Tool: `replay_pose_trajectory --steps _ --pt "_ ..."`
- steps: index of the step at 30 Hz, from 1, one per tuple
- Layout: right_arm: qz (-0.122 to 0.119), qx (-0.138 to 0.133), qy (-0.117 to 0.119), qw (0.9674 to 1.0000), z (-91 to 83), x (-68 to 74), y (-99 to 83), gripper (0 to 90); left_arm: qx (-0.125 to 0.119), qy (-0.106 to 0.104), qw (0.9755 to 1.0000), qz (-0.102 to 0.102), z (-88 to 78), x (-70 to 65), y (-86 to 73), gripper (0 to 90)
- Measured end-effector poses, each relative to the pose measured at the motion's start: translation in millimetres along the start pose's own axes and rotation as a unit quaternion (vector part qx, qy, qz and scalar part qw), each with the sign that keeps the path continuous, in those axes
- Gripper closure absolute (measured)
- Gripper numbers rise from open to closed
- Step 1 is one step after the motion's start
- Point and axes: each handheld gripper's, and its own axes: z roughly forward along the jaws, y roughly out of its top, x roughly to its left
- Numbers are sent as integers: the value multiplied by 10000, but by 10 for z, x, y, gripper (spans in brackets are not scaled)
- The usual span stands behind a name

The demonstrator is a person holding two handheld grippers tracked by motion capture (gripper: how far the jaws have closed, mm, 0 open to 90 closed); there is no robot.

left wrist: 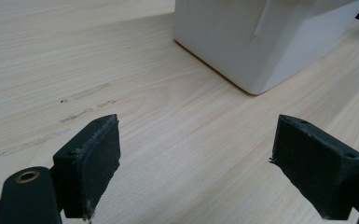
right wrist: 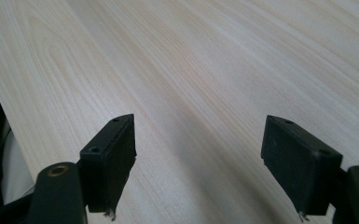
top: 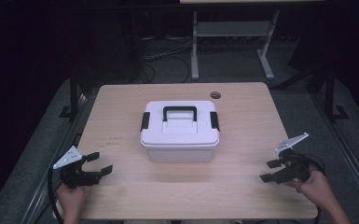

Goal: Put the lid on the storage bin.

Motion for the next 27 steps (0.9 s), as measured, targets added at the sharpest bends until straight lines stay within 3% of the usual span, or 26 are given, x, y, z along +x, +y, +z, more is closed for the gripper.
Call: replay_pose_trajectory --steps 27 --pt "82 -183 -4 9998 -3 148 -212 251 -4 11 10000 27 15 -15 4 145"
